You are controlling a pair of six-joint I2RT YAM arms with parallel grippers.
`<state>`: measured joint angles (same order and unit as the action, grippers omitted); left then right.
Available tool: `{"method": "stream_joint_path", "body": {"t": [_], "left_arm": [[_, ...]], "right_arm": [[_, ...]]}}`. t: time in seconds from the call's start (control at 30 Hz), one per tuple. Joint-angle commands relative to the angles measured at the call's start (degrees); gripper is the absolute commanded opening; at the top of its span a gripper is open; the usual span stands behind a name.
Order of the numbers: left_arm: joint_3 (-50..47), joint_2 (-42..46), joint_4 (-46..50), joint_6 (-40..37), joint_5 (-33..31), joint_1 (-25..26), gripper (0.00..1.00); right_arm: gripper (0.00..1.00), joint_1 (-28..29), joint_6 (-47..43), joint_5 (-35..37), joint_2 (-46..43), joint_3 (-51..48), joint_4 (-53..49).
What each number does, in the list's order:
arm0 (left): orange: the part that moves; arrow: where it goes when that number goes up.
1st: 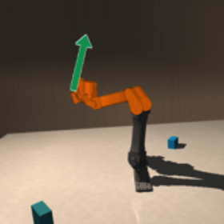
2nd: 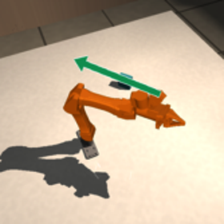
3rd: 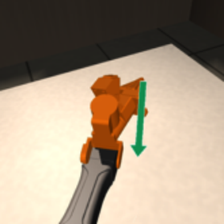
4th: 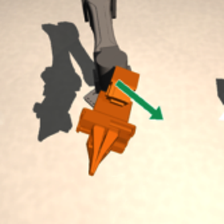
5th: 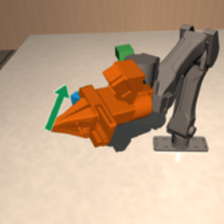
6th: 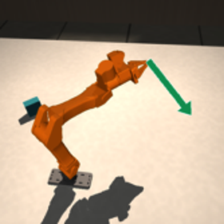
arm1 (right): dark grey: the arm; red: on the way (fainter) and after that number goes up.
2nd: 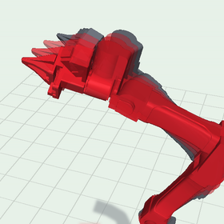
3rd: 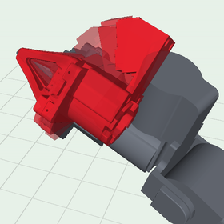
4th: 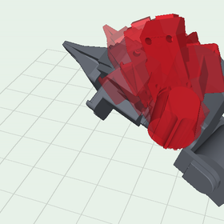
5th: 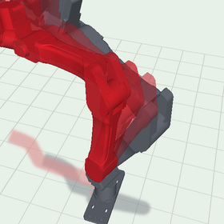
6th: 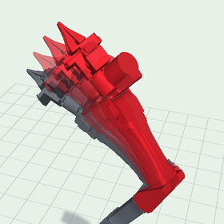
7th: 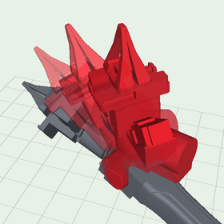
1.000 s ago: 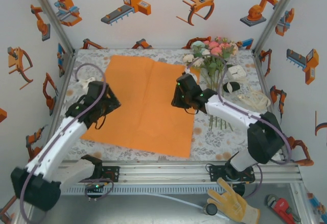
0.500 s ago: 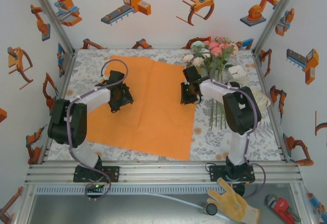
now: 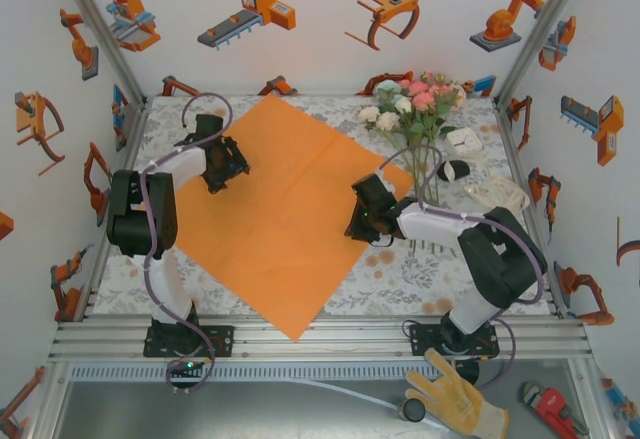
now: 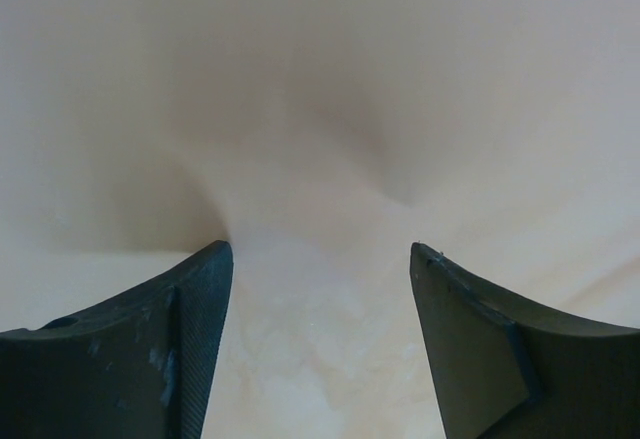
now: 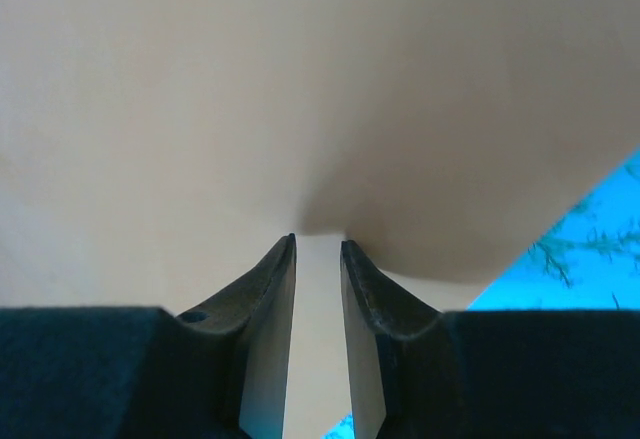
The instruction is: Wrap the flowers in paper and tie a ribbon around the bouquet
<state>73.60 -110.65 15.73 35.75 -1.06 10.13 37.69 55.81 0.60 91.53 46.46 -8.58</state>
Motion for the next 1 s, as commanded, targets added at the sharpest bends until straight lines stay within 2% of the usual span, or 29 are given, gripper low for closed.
{"method": "stream_joint_path", "body": {"t": [0.0,0.07,0.1,0.17,0.23,0.33,0.37,0.47,0.6,0.8,0.87,0.97], "left_arm": [[-1.82,0.50,-3.80,-3.42,8.42,-0.03,0.71],[-4.09,4.59,-6.47,-4.44,12.15,0.20,0.77],[-5.59,7.31,-6.42,-4.24,11.65,0.45,0.79],[-9.12,12.87,-4.18,-3.45,7.46,1.05,0.80],[-13.31,18.12,-1.61,-2.15,0.50,1.81,0.78],[-16.52,21.04,1.49,-0.48,-7.72,2.30,0.67],[-16.66,20.50,2.07,-0.41,-8.39,2.35,0.64],[-13.94,14.80,2.97,-2.50,-5.13,2.43,0.60],[-9.92,8.23,1.05,-3.99,-0.83,2.62,0.60],[-3.15,0.41,1.83,-4.93,-2.54,1.62,0.60],[-1.62,-1.34,1.94,-5.09,-1.00,1.13,0.57],[-3.77,0.55,-0.42,-3.57,0.39,0.98,0.55]], "right_arm": [[0.30,-0.29,2.59,5.84,-3.51,0.76,-3.99],[0.31,-0.34,-0.79,6.81,-5.00,3.64,-6.26],[0.32,-0.34,-2.74,7.94,-5.45,5.09,-7.34],[0.35,-0.60,-5.57,10.86,-5.19,6.49,-8.38],[0.35,-2.11,-9.62,10.38,-2.86,8.17,-7.71],[0.35,-4.21,-13.11,8.37,1.14,11.16,-7.71],[0.35,-5.00,-13.40,7.20,2.37,11.52,-6.96],[0.35,-6.64,-13.54,3.80,5.62,11.47,-3.36],[0.35,-7.17,-13.33,3.62,8.35,11.69,-2.75],[0.35,-8.35,-10.99,3.81,9.08,9.34,-1.68],[0.35,-9.22,-10.99,3.45,9.43,9.42,-1.66],[0.35,-10.20,-12.15,3.11,9.53,10.36,-2.10]]}}
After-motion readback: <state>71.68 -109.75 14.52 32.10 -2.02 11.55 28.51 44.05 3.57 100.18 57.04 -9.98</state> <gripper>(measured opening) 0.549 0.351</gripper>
